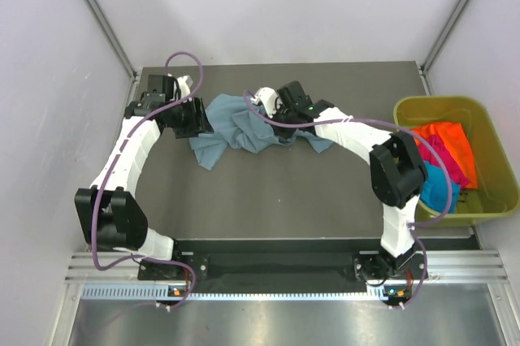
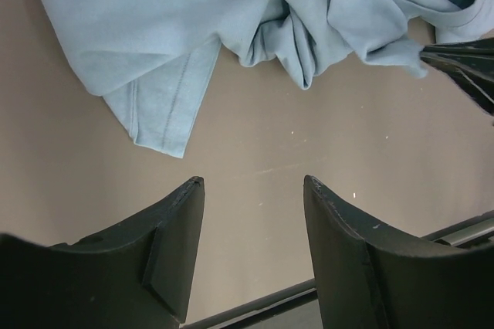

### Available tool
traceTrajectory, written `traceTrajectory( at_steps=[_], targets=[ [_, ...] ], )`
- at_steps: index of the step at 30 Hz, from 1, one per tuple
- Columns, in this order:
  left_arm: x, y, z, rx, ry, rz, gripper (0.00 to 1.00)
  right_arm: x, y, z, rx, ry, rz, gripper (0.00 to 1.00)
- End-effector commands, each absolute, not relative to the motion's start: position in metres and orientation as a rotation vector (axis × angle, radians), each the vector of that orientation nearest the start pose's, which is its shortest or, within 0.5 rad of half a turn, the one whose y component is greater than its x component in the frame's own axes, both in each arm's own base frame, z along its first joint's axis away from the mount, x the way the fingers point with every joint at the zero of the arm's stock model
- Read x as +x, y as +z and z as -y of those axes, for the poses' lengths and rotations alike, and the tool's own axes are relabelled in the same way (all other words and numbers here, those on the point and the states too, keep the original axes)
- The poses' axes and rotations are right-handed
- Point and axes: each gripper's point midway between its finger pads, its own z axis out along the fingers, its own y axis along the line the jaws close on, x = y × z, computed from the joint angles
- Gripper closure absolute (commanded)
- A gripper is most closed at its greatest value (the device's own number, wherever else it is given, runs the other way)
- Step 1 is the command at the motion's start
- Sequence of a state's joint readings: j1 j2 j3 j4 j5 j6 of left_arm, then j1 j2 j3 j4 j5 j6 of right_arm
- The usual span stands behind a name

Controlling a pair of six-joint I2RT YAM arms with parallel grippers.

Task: Fold and stack the t-shirts
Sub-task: Flatten the tshirt out

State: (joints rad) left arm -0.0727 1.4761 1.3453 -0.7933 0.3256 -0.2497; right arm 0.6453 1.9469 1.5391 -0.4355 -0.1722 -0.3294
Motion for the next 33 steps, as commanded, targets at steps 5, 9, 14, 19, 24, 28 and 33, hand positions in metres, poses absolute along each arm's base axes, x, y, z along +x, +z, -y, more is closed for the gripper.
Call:
traceTrajectory(
  at_steps=[5,9,14,19,24,28,33],
  targets=[
    [0.345,0.204,0.094,-0.076,-0.569,-2.451,0.43,0.413,0.206,-0.320,-1.112,0.292,-1.876,1.00],
    [0.326,0.161,0.094,-0.132,-0.563,-2.566,0.38,0.444,0.280,-0.305,-1.020,0.223,-1.732,1.00],
    [0.338,0.146,0.095,-0.147,-0.558,-2.630,0.35,0.474,0.353,-0.280,-0.907,0.157,-1.613,1.00],
    [0.356,0.153,0.102,-0.179,-0.608,-2.612,0.36,0.448,0.289,-0.305,-1.029,0.324,-1.739,0.57],
    [0.365,0.162,0.101,-0.181,-0.597,-2.575,0.36,0.386,0.191,-0.341,-1.205,0.503,-1.934,0.52],
    [0.366,0.170,0.095,-0.163,-0.560,-2.547,0.36,0.356,0.143,-0.349,-1.278,0.568,-2.030,0.45],
    [0.365,0.174,0.095,-0.171,-0.570,-2.529,0.35,0.355,0.111,-0.351,-1.290,0.517,-2.097,0.44]
  ],
)
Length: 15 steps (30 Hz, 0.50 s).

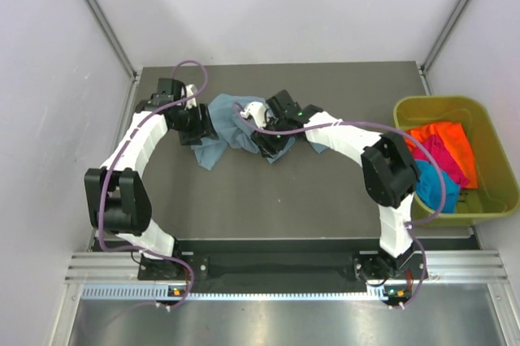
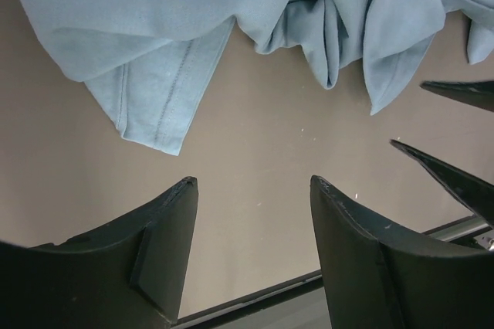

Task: Fold and stack the t-shirts
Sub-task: Flatten the tshirt out

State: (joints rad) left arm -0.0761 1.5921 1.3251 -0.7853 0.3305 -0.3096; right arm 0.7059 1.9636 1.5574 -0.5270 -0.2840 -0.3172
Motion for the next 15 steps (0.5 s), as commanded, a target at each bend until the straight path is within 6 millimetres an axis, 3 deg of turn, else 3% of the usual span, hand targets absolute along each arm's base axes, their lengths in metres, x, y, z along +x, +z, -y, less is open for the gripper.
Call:
traceTrajectory(
  at_steps=[1,7,15],
  targets=[
    [0.364,0.173,0.095,-0.171,-0.571,-2.532,0.35,0.357,0.103,-0.351,-1.290,0.502,-2.109,0.44],
    [0.360,0.172,0.095,-0.178,-0.579,-2.538,0.35,0.366,0.079,-0.351,-1.307,0.397,-2.132,0.41],
    [0.361,0.173,0.093,-0.187,-0.579,-2.528,0.34,0.357,0.051,-0.356,-1.361,0.359,-2.177,0.42]
  ],
)
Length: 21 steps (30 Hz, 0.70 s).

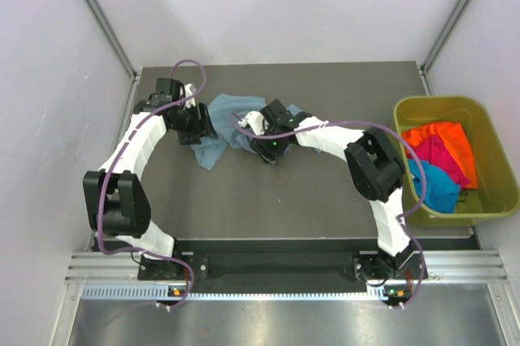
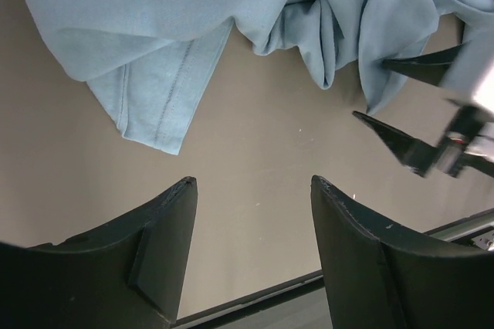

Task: Fold and stack the t-shirts
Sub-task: Flatten the tshirt out

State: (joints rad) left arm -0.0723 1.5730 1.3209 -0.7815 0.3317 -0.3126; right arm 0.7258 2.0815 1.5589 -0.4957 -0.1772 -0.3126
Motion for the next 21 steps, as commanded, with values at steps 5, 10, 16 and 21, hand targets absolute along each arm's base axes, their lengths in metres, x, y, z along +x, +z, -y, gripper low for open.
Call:
traceTrajectory(
  at_steps=[5,10,16,21],
  targets=[
    [0.359,0.171,0.092,-0.191,-0.579,-2.537,0.34,0.365,0.058,-0.356,-1.346,0.318,-2.152,0.76],
    [0.358,0.159,0.091,-0.200,-0.567,-2.566,0.35,0.383,0.099,-0.347,-1.288,0.245,-2.073,1.00],
    [0.361,0.145,0.100,-0.237,-0.631,-2.617,0.36,0.414,0.193,-0.320,-1.156,0.171,-1.916,1.00],
    [0.368,0.142,0.101,-0.255,-0.636,-2.622,0.36,0.440,0.287,-0.291,-1.049,0.078,-1.742,1.00]
  ],
)
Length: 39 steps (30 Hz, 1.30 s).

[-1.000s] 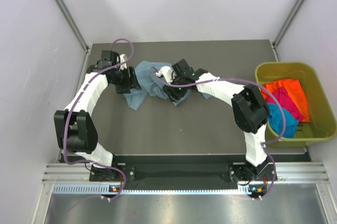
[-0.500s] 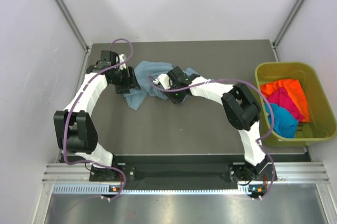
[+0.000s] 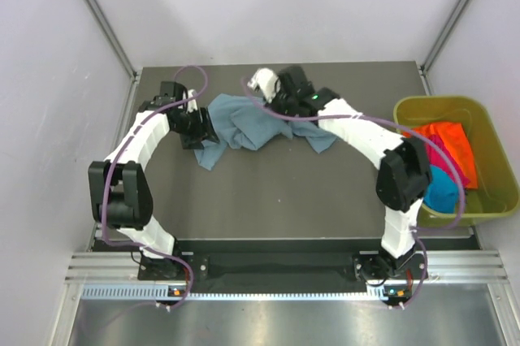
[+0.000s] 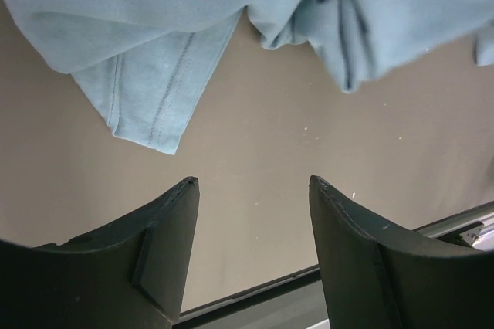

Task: Fold and stack the t-shirts
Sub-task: Flatten the tshirt out

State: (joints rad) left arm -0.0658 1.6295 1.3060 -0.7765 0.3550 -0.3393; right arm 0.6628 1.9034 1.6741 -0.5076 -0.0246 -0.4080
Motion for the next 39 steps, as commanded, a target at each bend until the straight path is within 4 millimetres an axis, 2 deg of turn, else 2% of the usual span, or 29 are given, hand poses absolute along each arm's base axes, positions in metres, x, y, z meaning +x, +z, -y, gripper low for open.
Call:
traceTrajectory(
  at_steps=[1,3,4,9,13,16,20,26,29,30,34,37,39],
  targets=[
    [0.368,0.138,0.100,-0.261,-0.634,-2.633,0.36,0.445,0.319,-0.287,-1.004,0.070,-1.685,1.00],
    [0.369,0.136,0.101,-0.276,-0.643,-2.639,0.36,0.455,0.351,-0.274,-0.944,0.050,-1.634,1.00],
    [0.369,0.135,0.102,-0.278,-0.647,-2.642,0.36,0.458,0.378,-0.270,-0.906,0.043,-1.586,1.00],
    [0.364,0.130,0.100,-0.291,-0.634,-2.661,0.36,0.467,0.454,-0.251,-0.793,-0.002,-1.436,1.00],
    [0.361,0.126,0.099,-0.272,-0.620,-2.676,0.37,0.470,0.483,-0.247,-0.755,-0.029,-1.367,1.00],
    [0.353,0.123,0.102,-0.252,-0.627,-2.696,0.37,0.474,0.487,-0.248,-0.738,-0.033,-1.359,1.00],
    [0.335,0.117,0.120,-0.207,-0.678,-2.733,0.37,0.479,0.486,-0.248,-0.724,-0.043,-1.361,1.00],
    [0.320,0.094,0.145,-0.013,-0.555,-2.803,0.37,0.484,0.484,-0.251,-0.715,-0.037,-1.362,1.00],
    [0.328,0.089,0.147,0.021,-0.485,-2.810,0.37,0.484,0.484,-0.251,-0.711,-0.032,-1.365,1.00],
    [0.332,0.083,0.143,0.015,-0.439,-2.821,0.37,0.484,0.483,-0.251,-0.711,-0.031,-1.366,1.00],
    [0.356,0.087,0.130,0.045,-0.301,-2.791,0.38,0.482,0.483,-0.250,-0.712,-0.030,-1.371,1.00],
    [0.364,0.085,0.119,0.082,-0.207,-2.792,0.40,0.483,0.481,-0.248,-0.702,-0.016,-1.381,1.00],
    [0.365,0.076,0.116,0.102,-0.176,-2.809,0.40,0.485,0.479,-0.248,-0.698,-0.005,-1.387,1.00]
  ],
)
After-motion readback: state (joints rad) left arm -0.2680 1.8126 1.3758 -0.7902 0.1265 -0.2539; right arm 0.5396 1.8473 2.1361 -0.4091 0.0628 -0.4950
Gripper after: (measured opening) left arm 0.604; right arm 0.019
